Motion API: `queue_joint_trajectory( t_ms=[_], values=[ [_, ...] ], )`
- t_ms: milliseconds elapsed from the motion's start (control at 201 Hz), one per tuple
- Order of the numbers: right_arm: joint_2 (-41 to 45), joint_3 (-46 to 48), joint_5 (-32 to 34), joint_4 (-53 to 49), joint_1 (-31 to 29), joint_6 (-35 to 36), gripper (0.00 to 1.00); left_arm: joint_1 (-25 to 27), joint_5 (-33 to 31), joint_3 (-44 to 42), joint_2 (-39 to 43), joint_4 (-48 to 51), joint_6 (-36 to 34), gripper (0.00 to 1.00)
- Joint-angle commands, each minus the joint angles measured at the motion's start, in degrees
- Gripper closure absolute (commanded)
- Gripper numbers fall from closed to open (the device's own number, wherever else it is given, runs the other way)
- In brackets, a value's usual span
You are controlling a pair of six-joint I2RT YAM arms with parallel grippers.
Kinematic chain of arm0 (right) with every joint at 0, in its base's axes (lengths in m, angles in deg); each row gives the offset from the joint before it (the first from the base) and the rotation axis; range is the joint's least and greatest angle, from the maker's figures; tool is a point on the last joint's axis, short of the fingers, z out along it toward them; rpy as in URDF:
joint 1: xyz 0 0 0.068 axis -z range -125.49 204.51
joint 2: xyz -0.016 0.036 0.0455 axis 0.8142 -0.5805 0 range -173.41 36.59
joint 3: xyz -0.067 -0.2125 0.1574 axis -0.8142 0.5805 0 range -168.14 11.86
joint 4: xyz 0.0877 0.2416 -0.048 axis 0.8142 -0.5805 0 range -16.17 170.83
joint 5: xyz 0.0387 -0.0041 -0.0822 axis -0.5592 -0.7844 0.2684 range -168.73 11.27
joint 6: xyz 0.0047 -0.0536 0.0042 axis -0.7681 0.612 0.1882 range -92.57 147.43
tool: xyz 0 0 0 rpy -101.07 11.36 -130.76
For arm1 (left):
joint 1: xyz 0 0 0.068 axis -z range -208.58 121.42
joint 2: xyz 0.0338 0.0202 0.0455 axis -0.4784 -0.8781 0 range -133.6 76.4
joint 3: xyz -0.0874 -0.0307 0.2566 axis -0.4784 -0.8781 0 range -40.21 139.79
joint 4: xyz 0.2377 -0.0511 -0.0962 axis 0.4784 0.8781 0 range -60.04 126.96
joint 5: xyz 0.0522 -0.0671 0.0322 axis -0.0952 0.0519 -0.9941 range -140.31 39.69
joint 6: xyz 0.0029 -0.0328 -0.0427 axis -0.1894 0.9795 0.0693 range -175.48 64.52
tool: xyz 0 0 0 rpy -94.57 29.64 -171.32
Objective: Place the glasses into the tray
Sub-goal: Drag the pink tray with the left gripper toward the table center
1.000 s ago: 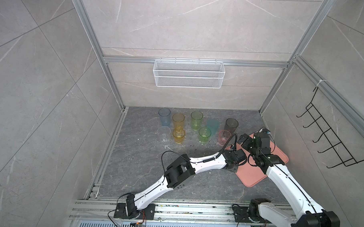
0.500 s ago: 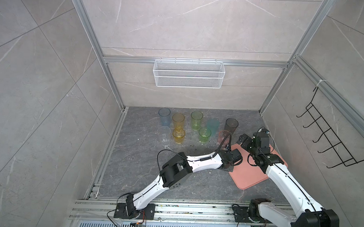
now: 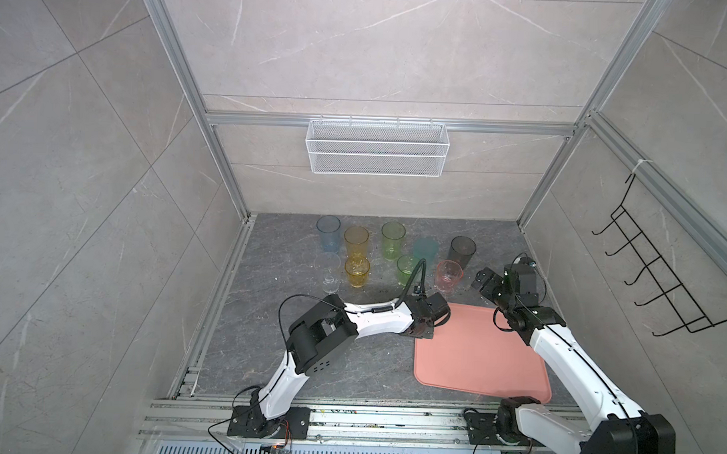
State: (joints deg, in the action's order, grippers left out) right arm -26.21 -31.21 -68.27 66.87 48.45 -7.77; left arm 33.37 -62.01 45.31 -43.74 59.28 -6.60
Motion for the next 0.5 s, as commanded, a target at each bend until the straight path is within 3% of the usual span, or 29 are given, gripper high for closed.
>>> queue_joint_trajectory(
  t_ms=[0,493],
  values=[
    [-0.4,-1.6,-0.9,-1.2,0.2,-0.4,0.0,-1.7,-0.7,-5.6,3.8,2.2,-2.3,0.99],
    [-1.3,-1.7,-2.2,-0.9,0.3,-0.2,0.0,-13.3,0.4,-26.0,18.5,-1.3,-8.1,1.0]
  ],
)
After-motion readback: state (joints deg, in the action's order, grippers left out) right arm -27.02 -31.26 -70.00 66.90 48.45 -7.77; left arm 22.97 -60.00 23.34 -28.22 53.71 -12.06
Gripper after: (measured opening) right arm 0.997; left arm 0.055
